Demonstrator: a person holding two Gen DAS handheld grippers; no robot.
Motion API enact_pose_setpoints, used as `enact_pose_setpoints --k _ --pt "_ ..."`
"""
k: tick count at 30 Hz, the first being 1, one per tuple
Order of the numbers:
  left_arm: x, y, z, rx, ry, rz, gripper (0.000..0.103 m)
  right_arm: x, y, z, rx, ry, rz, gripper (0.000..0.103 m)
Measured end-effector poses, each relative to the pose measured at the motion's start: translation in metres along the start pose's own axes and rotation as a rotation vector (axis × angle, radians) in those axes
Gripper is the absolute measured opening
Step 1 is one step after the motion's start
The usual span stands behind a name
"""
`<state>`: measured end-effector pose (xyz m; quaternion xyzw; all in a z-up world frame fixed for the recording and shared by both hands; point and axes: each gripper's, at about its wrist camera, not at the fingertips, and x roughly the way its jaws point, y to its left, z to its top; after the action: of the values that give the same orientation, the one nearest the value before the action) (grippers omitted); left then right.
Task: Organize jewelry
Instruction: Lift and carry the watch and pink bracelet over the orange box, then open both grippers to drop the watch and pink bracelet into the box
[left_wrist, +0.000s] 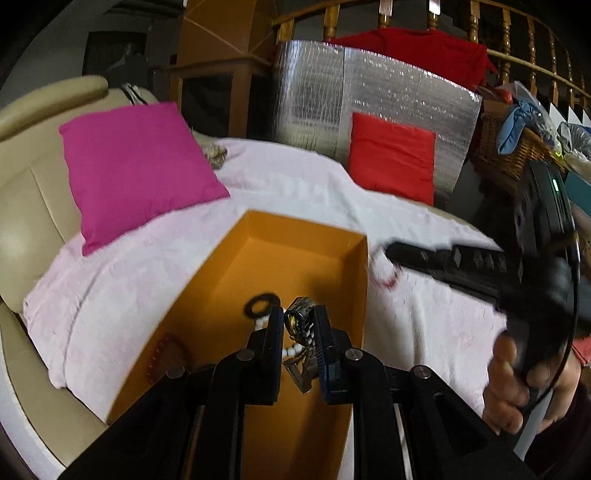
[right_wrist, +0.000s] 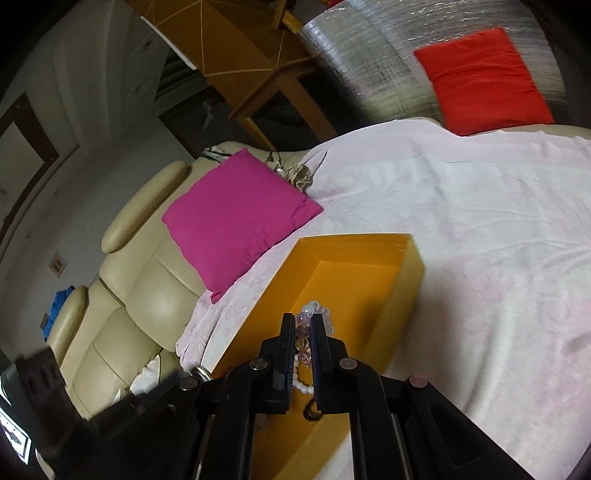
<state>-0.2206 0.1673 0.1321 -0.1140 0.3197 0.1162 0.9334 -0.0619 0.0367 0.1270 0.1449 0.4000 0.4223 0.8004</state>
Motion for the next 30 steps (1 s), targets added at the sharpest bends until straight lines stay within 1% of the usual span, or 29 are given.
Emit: enact_pose_setpoints --k 5,7,14,21,30 --pt "0.021 0.012 -0.013 -0.032 0.056 -0.014 0.017 0.046 0.007 0.01 -0.033 0.071 -0.067 0.009" --pt "0.025 0.015 -0.014 -0.044 0.062 -0.019 0.017 0.055 0.007 0.011 -0.041 0.087 -0.079 0.009" --pt "0.025 0.021 -0.01 -0.035 0.033 0.009 0.017 0.058 0.005 0.004 -0.055 0.08 -0.084 0.009" --pt "0.028 0.022 -0.015 -0.015 0.048 0.063 0.017 0.065 0.003 0.0 -0.051 0.077 -0.077 0.009" --pt "0.032 0.018 -0.017 0.009 0.067 0.094 0.017 0.069 0.005 0.003 -0.041 0.069 -0.056 0.009"
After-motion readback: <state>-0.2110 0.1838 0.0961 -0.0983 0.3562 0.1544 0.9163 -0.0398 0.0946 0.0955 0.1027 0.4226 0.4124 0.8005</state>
